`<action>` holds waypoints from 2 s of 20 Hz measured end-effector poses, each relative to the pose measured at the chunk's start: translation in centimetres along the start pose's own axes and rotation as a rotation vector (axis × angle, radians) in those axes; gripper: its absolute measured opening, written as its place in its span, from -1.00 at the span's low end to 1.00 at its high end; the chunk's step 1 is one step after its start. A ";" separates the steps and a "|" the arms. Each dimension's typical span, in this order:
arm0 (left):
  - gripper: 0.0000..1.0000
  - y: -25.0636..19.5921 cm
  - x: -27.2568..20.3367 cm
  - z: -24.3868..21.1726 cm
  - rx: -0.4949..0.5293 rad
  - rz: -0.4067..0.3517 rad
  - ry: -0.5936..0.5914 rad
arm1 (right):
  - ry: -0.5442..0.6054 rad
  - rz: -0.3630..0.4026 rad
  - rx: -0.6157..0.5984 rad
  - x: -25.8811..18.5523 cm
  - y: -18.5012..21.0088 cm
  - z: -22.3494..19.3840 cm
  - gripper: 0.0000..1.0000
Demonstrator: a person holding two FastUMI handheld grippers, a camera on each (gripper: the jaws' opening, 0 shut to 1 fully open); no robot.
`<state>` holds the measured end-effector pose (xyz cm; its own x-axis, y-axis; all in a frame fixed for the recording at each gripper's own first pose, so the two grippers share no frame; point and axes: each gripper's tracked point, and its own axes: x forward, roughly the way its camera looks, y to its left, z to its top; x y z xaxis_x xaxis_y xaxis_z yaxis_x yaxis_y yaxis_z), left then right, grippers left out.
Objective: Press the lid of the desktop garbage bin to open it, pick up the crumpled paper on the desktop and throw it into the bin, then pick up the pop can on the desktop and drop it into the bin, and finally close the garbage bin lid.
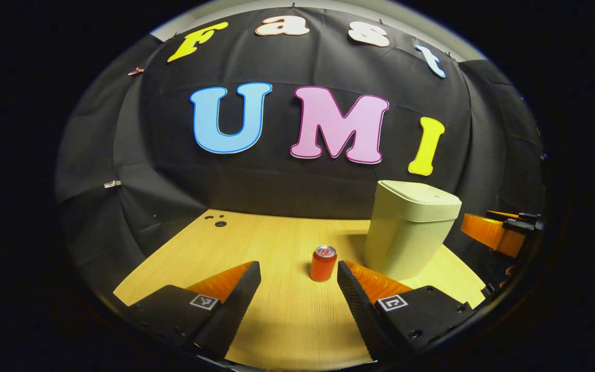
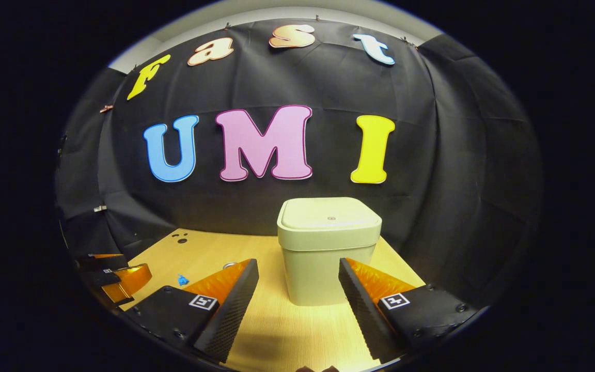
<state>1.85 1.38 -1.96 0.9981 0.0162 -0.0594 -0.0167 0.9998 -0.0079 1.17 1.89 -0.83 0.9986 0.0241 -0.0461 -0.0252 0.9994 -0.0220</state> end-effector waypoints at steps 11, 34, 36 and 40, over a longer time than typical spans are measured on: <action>0.92 0.4 1.1 -0.4 -0.009 0.011 0.014 | -0.027 -0.008 -0.018 1.0 -0.3 1.5 0.96; 0.92 1.3 3.0 -1.1 0.006 0.018 0.050 | 0.019 0.058 0.023 5.1 -0.3 3.8 -0.90; 0.92 1.4 3.2 -1.2 0.011 0.022 0.054 | 0.028 0.045 0.021 6.2 -1.1 4.1 -0.90; 0.92 1.9 3.6 -1.5 0.014 0.039 0.066 | 0.052 0.020 0.019 9.2 -2.8 4.8 -0.90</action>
<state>5.36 3.28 -3.74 0.9906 0.0552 -0.1255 -0.0544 0.9985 0.0098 10.61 -0.61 3.65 0.9942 0.0438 -0.0984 -0.0441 0.9990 -0.0012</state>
